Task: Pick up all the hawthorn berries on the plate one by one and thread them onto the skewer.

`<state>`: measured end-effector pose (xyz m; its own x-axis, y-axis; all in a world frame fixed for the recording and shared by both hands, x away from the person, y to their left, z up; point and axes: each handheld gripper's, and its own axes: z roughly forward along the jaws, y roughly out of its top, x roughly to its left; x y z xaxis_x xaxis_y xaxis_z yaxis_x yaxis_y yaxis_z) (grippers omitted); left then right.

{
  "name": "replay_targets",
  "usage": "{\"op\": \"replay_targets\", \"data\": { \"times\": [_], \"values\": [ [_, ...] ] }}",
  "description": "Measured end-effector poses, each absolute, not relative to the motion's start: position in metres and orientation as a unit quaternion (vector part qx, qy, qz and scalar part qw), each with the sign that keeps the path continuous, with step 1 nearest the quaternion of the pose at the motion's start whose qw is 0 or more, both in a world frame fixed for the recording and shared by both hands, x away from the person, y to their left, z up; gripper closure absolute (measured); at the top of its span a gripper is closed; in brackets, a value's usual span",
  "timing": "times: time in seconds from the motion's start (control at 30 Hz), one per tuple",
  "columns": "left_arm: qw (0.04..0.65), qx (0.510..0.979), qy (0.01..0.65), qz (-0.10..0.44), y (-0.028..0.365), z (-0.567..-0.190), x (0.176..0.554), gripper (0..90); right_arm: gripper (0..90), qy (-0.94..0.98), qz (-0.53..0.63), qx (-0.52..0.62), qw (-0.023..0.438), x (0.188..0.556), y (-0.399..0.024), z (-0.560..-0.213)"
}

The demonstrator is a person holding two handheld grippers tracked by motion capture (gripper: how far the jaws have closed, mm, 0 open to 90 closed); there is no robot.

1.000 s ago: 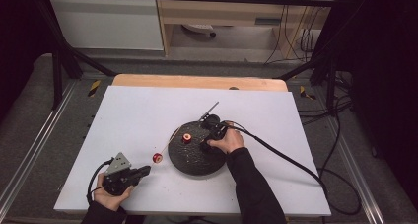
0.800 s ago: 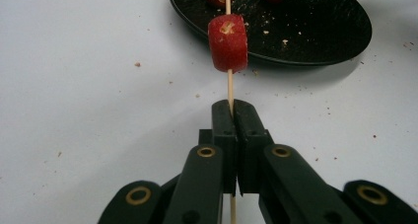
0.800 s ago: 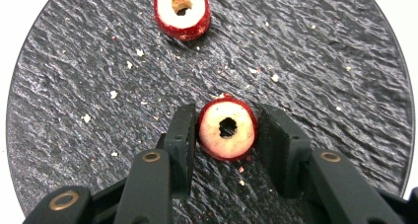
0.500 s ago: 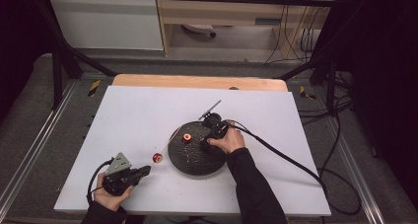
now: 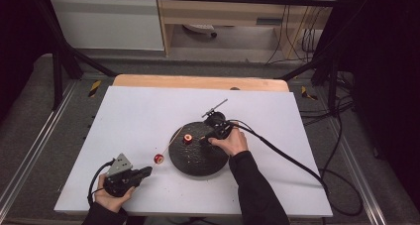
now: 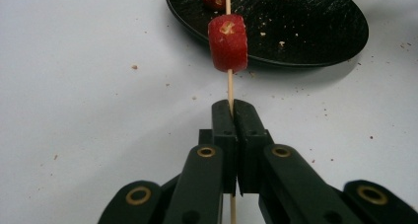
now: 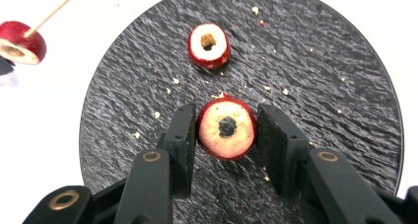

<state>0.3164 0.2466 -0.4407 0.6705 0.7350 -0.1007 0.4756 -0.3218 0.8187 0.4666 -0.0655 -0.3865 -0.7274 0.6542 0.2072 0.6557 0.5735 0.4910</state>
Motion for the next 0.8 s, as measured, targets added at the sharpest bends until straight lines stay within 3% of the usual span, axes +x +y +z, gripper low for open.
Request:
{"op": "replay_targets", "data": {
  "times": [0.8],
  "values": [
    [0.459,0.791,0.374,0.154,0.245,-0.437,0.313,88.2,61.0,-0.836,-0.377,-0.398,0.019,0.449,-0.079,-0.372]
  ]
}}
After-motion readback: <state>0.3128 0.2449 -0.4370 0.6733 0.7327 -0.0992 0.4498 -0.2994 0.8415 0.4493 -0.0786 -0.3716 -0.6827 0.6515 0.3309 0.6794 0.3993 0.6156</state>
